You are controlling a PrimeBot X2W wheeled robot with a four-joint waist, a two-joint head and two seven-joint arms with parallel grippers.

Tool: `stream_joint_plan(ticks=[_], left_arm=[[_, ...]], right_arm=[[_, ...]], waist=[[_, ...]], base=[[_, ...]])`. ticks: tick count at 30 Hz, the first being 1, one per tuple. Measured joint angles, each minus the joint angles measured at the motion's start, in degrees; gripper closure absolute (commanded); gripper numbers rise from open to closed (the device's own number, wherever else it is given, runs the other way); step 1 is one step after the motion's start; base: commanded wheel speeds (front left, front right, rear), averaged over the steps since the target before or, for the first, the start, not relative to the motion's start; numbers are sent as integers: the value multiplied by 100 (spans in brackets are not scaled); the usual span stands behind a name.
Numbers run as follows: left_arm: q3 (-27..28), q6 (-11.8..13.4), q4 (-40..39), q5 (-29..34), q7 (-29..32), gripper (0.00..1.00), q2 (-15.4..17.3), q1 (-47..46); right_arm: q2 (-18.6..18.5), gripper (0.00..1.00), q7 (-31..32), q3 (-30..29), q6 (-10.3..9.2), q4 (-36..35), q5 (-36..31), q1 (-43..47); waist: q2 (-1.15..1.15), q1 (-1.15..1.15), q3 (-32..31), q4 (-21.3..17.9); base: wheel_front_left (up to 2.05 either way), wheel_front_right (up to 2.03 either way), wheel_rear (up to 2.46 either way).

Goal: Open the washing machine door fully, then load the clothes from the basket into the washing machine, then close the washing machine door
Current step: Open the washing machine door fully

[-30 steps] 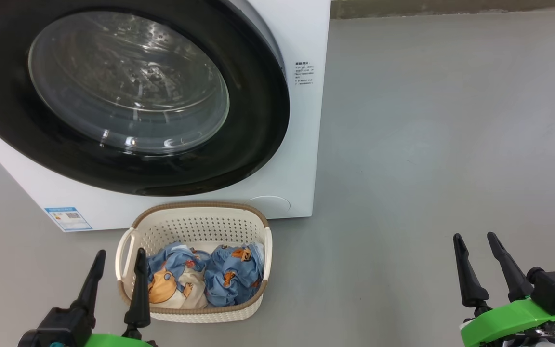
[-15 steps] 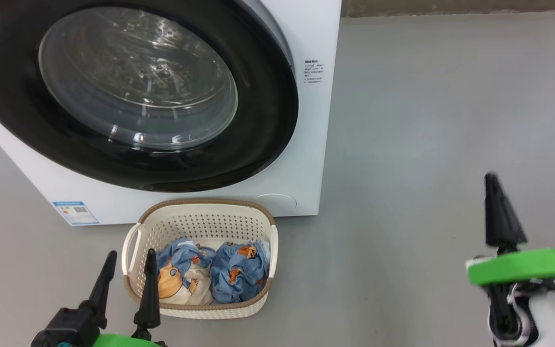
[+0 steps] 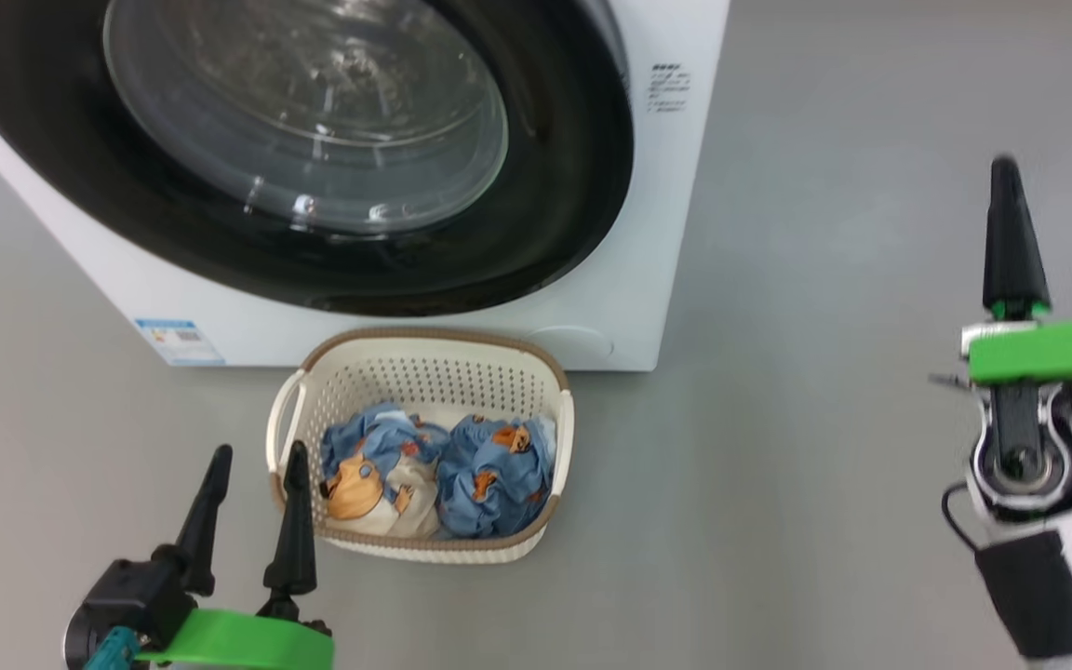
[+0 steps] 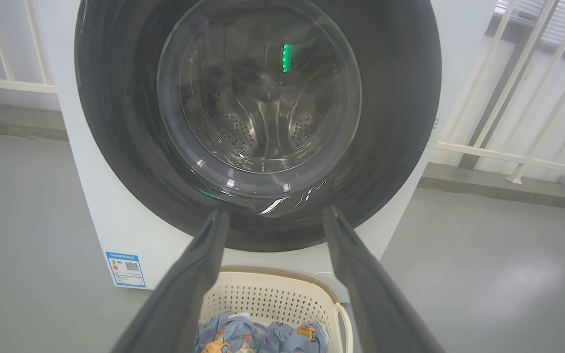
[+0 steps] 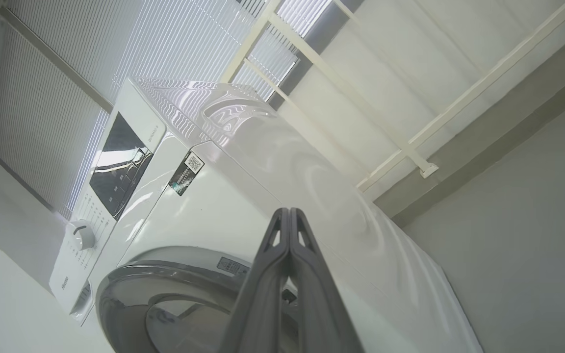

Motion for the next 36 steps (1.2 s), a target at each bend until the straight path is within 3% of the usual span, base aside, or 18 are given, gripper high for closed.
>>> stream_joint_plan(ticks=[6,14,26,36], left_arm=[[-92,0,-21,-146,0,0,-8,-196],[-171,8,-75,-271,-1,0,-20,-509],[-338,62,-196,-414,-19,0,-37,-920],[-491,69,-267,-554,-25,0,-52,-1339]], right_arm=[[-506,100,-7,703,0,13,1466,-705],[-1155,100,642,1233,0,-96,2588,-1546],[-1572,100,2479,1640,0,53,3198,-2523],[-1611,100,3597,1690,0,448,3322,-3423]], waist=[[0,0,307,183],[0,0,754,415],[0,0,1399,675],[0,0,2016,784]], base=[[0,0,0],[0,0,0],[0,0,0],[0,0,0]])
